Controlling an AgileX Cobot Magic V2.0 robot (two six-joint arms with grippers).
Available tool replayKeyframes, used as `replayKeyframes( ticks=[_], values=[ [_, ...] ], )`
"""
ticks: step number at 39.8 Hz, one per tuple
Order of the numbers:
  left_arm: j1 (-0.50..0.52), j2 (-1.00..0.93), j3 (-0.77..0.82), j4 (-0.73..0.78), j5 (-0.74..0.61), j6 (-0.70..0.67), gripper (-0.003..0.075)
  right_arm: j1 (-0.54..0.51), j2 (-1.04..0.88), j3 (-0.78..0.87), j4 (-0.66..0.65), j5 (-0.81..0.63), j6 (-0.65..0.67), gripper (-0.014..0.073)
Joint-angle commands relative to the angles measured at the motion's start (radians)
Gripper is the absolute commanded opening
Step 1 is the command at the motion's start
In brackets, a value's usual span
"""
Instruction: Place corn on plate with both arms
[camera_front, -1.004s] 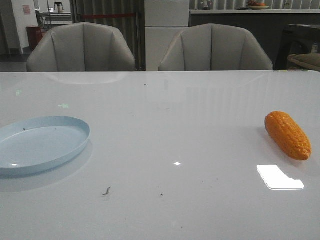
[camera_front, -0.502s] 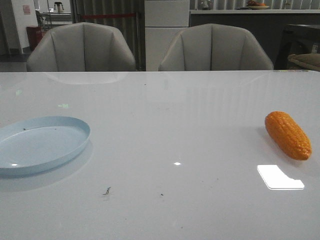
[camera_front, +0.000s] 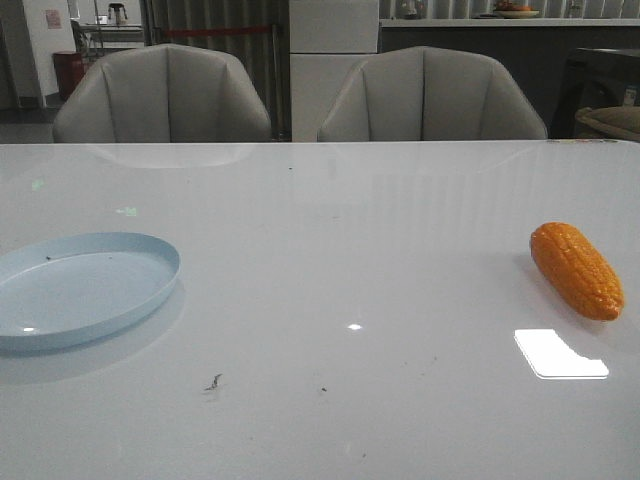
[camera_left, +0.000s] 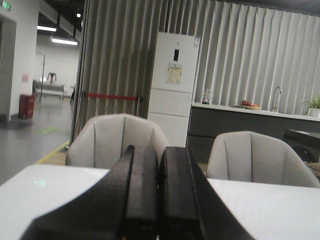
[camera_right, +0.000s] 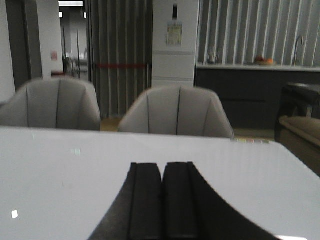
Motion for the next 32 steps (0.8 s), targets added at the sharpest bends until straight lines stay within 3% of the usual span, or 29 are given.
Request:
replayKeyframes(
  ticks=[1,10,16,24,32],
  values=[
    [0.000,-0.001,-0.123,0.100,-0.094,-0.009,0.0090,-0.002,-0.021,-0.079,0.066,-0.147,0.018,0.0037],
    [0.000,0.213,-0.407,0.177,-0.070,-0.009,0.0090,-0.002,0.147,-0.457,-0.013,0.084,0.012,0.0037],
    [-0.002,0.473,-0.579,0.177,-0.072,-0.009,0.0090,-0.002,0.378,-0.623,-0.087,0.043,0.012,0.0037],
    [-0.002,0.762,-0.653,0.177,-0.145,-0.009,0.0090,-0.002,0.667,-0.666,-0.087,-0.045,0.012,0.0037],
    [-0.002,0.991,-0.653,0.177,-0.125,-0.009,0.0090,-0.002,0.906,-0.666,-0.085,-0.045,0.012,0.0037]
  ],
)
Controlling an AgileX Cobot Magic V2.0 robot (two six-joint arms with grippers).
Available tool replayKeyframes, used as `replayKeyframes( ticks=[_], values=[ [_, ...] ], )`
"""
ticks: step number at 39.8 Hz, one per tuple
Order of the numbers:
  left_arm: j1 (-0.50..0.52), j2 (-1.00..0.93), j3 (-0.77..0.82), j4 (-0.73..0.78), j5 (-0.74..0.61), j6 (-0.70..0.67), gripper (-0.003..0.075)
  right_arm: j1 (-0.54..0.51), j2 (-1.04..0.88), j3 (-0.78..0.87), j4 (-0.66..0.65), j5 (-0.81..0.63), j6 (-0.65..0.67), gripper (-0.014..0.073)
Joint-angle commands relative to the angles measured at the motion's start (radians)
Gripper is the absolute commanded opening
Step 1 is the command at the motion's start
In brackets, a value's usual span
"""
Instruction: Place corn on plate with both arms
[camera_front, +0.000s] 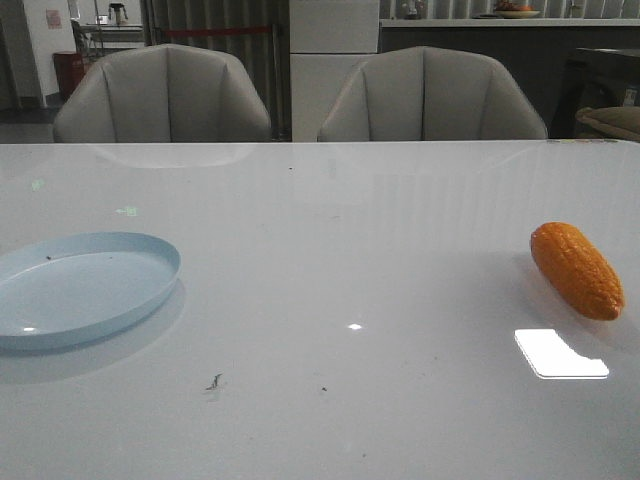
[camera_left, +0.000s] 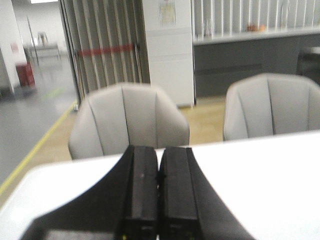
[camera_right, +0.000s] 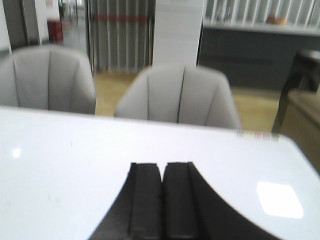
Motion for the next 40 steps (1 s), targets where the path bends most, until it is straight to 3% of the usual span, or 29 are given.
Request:
replayKeyframes(
  ticks=[1,5,9,13,18,22,26,33,40],
  values=[
    [-0.002,0.048,-0.036,-0.006,-0.059,-0.009,0.0090,-0.002,0.065,-0.035,-0.006,-0.092,0.001,0.0037],
    [-0.002,0.073,-0.036,-0.006,-0.049,-0.009,0.0090,-0.002,0.113,-0.035,-0.004,-0.104,0.001,0.0054],
    [-0.002,0.073,-0.036,-0.008,-0.035,-0.009,0.0115,-0.002,0.126,-0.035,-0.004,-0.091,0.001,0.0136],
    [-0.002,0.077,-0.036,-0.024,0.025,-0.009,0.0214,-0.002,0.127,-0.035,-0.004,-0.050,0.001,0.0283],
    [-0.002,0.102,-0.036,-0.042,0.117,-0.009,0.0399,-0.002,0.127,-0.035,-0.004,-0.007,0.001,0.0445],
    [-0.002,0.131,-0.036,-0.080,0.103,-0.011,0.0484,-0.002,0.127,-0.035,0.001,0.015,0.001,0.0458],
    [-0.002,0.139,-0.051,-0.160,0.114,-0.011,0.0479,-0.002,0.127,-0.035,0.001,0.033,0.001,0.0459],
    [-0.002,0.181,-0.303,-0.116,0.479,-0.011,0.0479,-0.002,0.127,-0.035,0.001,0.034,0.001,0.0459],
    [0.000,0.325,-0.559,-0.100,0.746,-0.011,0.0479,-0.002,0.127,-0.035,0.001,0.013,0.001,0.0459]
  ],
)
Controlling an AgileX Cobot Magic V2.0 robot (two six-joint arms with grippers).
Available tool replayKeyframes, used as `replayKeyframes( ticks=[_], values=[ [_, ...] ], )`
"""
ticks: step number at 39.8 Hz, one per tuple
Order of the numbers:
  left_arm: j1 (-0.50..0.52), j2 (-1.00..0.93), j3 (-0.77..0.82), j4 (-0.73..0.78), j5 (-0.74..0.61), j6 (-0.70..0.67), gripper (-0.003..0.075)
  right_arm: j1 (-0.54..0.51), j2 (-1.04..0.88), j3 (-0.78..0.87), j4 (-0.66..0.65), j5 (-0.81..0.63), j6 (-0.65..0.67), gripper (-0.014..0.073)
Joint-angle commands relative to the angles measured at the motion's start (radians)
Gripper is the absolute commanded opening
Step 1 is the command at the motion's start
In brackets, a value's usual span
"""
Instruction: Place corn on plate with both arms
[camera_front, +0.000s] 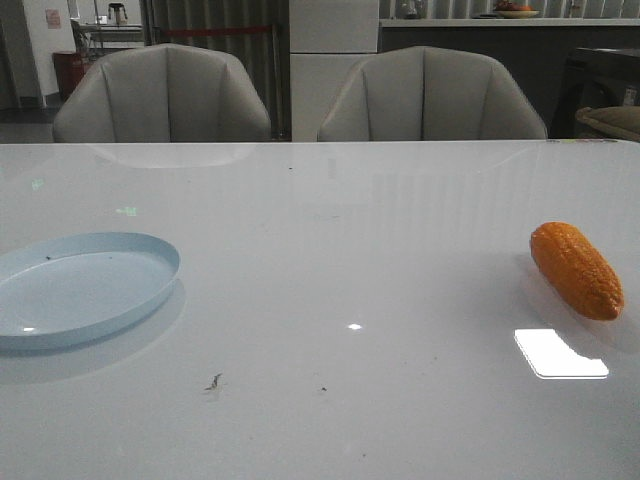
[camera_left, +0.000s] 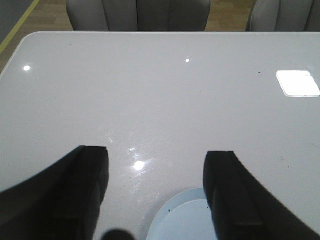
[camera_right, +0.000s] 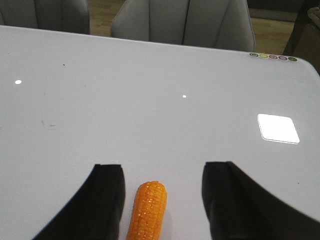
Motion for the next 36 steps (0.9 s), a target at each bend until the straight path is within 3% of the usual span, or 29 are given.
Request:
replayKeyframes(
  ticks=[1,7,21,36],
  values=[
    [0.000,0.076,-0.160,0.006,0.096,-0.011,0.0479,-0.002,-0.010,-0.035,0.001,-0.105,0.001,0.0459],
    [0.000,0.270,-0.281,0.011,0.245,-0.011,0.0479,-0.002,-0.010,-0.035,0.001,-0.112,0.001,0.0459],
    [0.000,0.573,-0.282,0.075,0.228,-0.011,0.0479,-0.002,-0.010,-0.035,0.001,-0.112,0.001,0.0459],
    [0.000,0.668,-0.282,0.071,0.263,-0.011,0.0478,-0.002,-0.010,-0.035,0.001,-0.112,0.001,0.0459]
  ],
)
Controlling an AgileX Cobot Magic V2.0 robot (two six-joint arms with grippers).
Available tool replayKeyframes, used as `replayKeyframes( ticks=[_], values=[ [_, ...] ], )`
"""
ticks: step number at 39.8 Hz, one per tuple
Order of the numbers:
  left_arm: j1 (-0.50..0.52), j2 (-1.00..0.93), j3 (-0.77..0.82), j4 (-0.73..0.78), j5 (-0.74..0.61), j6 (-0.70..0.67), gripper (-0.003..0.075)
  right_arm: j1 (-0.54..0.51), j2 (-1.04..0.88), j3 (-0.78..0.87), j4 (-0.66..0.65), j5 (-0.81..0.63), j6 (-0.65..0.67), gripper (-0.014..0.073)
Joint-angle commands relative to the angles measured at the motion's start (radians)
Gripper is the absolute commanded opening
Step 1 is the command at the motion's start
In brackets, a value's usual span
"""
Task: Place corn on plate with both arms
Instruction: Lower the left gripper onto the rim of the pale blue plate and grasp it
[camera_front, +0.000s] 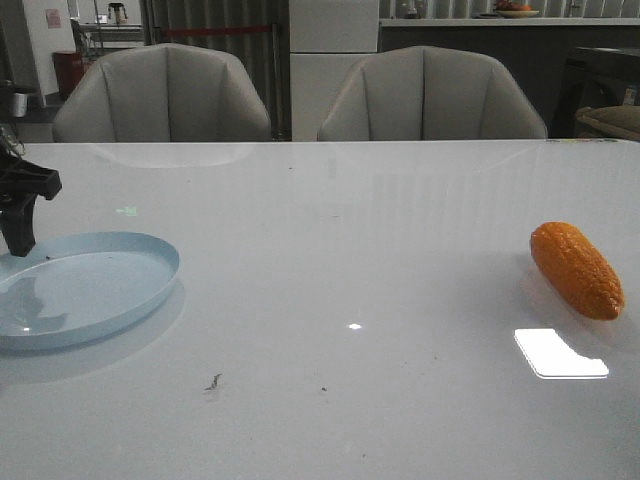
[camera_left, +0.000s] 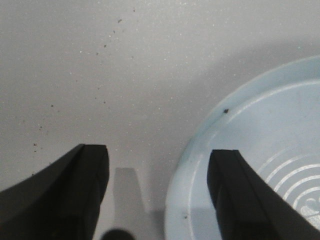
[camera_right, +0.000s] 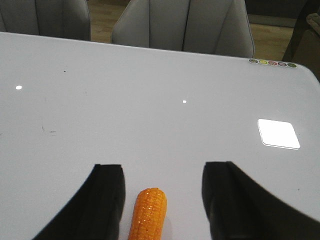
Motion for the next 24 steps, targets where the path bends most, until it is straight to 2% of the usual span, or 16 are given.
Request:
replayKeyframes(
  ticks=[1,6,11,24],
  values=[
    [0.000,-0.040,-0.034,0.005,-0.015,-0.011,0.0478,-0.002,-0.010,-0.035,0.001,-0.091,0.001,0.0459],
    [0.000,-0.024,-0.034,-0.013,-0.015,-0.011,0.0470,-0.002,-0.010,-0.035,0.001,-0.091,0.001,0.0459],
    [0.000,-0.006,-0.034,-0.032,-0.005,-0.011,0.0417,-0.002,-0.010,-0.035,0.001,-0.091,0.001,0.0459],
    [0.000,0.024,-0.034,-0.060,0.014,-0.011,0.0111,-0.002,-0.010,-0.033,0.001,-0.091,0.001,0.0459]
  ],
)
